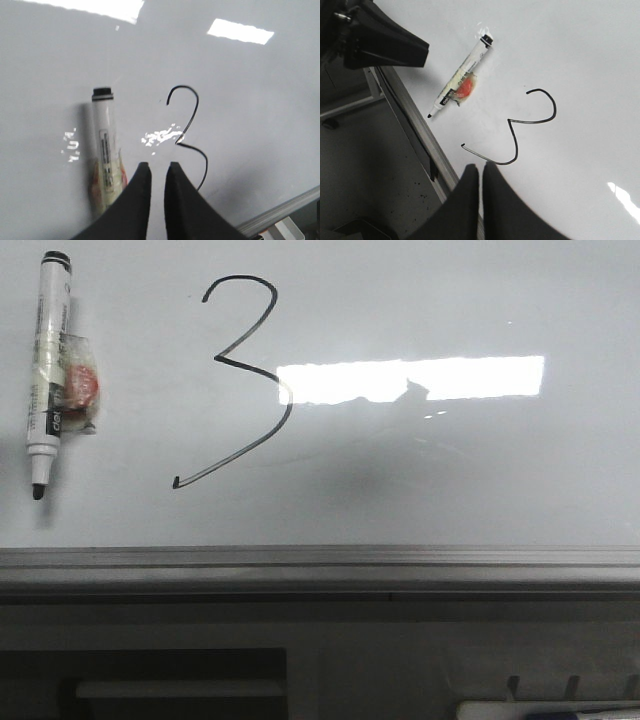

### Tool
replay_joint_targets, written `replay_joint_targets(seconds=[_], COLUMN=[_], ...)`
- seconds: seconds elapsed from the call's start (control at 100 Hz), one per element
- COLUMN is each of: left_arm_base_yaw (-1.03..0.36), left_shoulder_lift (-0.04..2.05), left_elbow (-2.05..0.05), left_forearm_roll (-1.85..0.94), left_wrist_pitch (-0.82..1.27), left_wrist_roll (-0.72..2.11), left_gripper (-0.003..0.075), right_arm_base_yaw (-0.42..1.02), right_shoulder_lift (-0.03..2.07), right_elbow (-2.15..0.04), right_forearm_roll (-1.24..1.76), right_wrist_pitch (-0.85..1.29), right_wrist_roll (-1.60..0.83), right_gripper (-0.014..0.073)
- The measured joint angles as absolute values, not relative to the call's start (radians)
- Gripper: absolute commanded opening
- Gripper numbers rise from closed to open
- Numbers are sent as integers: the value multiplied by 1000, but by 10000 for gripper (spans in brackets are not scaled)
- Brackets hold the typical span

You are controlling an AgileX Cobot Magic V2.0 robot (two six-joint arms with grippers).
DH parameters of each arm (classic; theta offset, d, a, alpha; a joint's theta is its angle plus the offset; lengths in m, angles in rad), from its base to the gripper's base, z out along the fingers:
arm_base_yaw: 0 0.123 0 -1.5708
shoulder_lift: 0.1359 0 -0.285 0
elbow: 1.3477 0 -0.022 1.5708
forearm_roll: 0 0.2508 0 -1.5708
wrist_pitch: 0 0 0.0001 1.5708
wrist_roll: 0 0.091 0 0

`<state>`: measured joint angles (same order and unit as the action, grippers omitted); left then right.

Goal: Write number 3 on whiteboard

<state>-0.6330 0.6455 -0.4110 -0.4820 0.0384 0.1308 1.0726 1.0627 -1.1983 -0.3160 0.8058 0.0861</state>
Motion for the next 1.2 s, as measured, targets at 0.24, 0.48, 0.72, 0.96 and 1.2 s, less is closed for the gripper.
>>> replay_joint_targets(seconds=[0.24, 0.48, 0.72, 0.96, 1.2], left_arm_base_yaw=[-633, -633, -633, -633, -633], left_shoulder_lift=[480, 343, 277, 273, 273], left_elbow=[-386, -288, -210, -206, -206], left_forearm_roll=[-347, -246, -227, -215, -213], left_wrist_pitch=[41, 35, 31, 21, 17], left_wrist_roll=[132, 132, 133, 135, 135], left_gripper=[-21, -21, -21, -21, -21], right_arm_base_yaw=[1073, 1073, 1073, 1073, 1073], right_shoulder_lift=[857, 601, 415, 336, 335], right_elbow=[-921, -584, -355, -269, -269], right_forearm_roll=[-337, -366, -368, -370, -370], right_wrist_pitch=[530, 267, 236, 236, 236], right_wrist_roll=[95, 95, 95, 95, 99], right_gripper=[-40, -40, -40, -41, -41])
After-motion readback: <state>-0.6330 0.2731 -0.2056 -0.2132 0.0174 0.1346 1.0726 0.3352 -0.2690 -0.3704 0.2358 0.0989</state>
